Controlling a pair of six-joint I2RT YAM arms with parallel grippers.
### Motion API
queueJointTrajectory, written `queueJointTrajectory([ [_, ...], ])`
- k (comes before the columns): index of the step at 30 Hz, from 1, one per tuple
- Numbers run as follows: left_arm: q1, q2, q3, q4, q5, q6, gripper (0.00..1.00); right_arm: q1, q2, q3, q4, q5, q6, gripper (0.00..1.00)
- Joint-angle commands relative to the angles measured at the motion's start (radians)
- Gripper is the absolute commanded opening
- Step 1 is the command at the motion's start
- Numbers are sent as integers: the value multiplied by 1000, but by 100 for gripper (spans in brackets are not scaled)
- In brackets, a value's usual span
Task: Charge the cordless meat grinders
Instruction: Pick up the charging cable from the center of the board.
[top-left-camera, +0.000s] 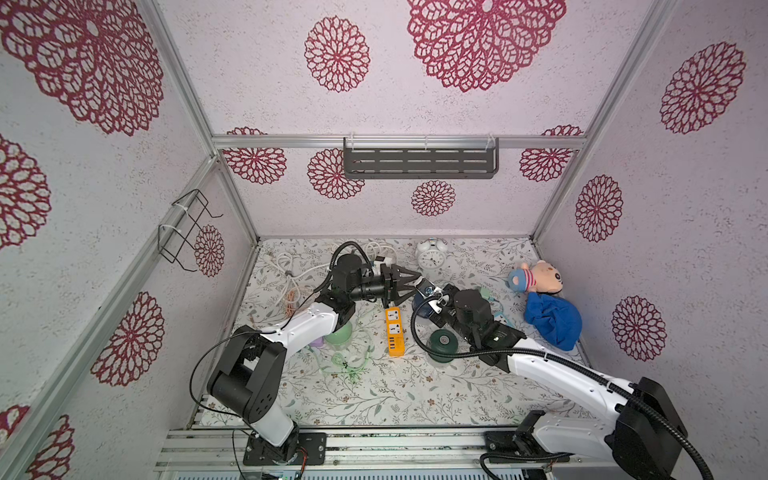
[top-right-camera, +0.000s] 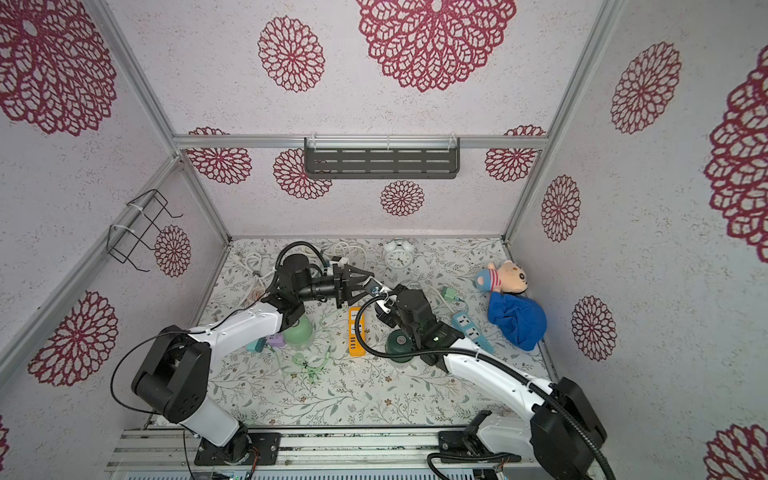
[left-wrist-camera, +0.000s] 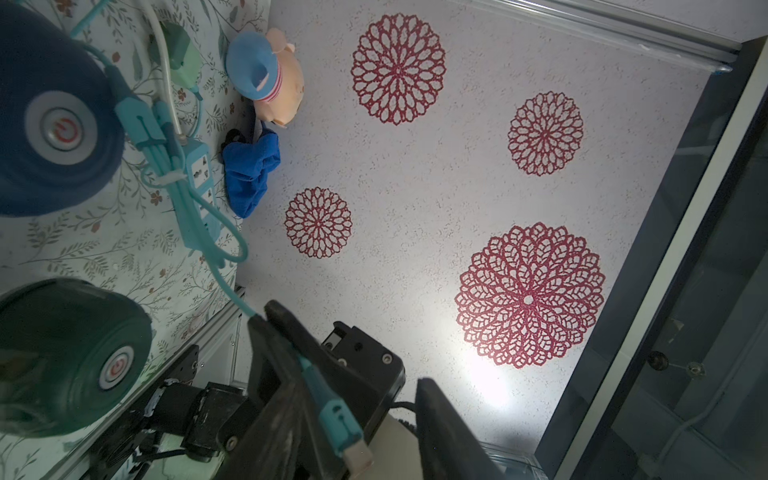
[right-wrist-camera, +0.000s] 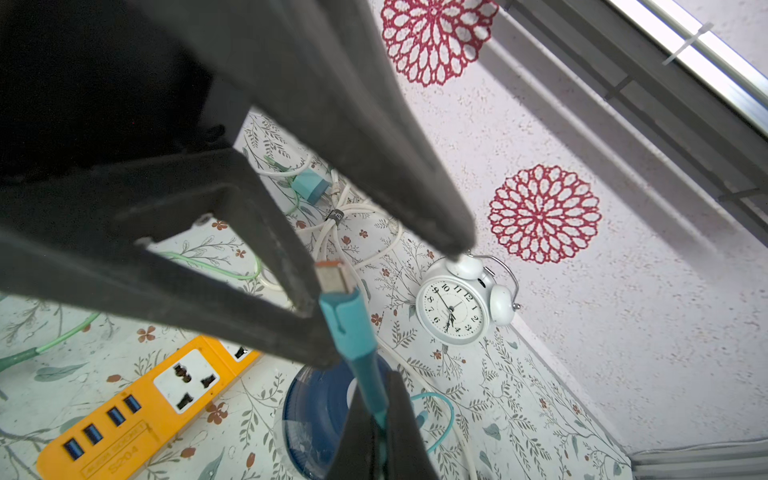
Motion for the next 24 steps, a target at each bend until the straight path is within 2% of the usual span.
queueJointTrajectory([
  [1, -4, -32, -11, -84, 25, 53, 50, 6, 1, 7, 50, 30, -14, 0],
  [5, -3, -39, 1, -102, 29, 63, 49, 7, 9, 10, 52, 23, -11, 0],
  [9, -3, -31, 12, -83, 26, 55, 40, 7, 13, 15, 53, 17, -5, 0],
  [13, -5, -16, 0, 13, 18, -5, 32, 7, 15, 15, 50, 19, -5, 0],
  [24, -8, -5, -1, 57, 27, -30, 18, 7, 17, 4, 64, 41, -5, 0],
])
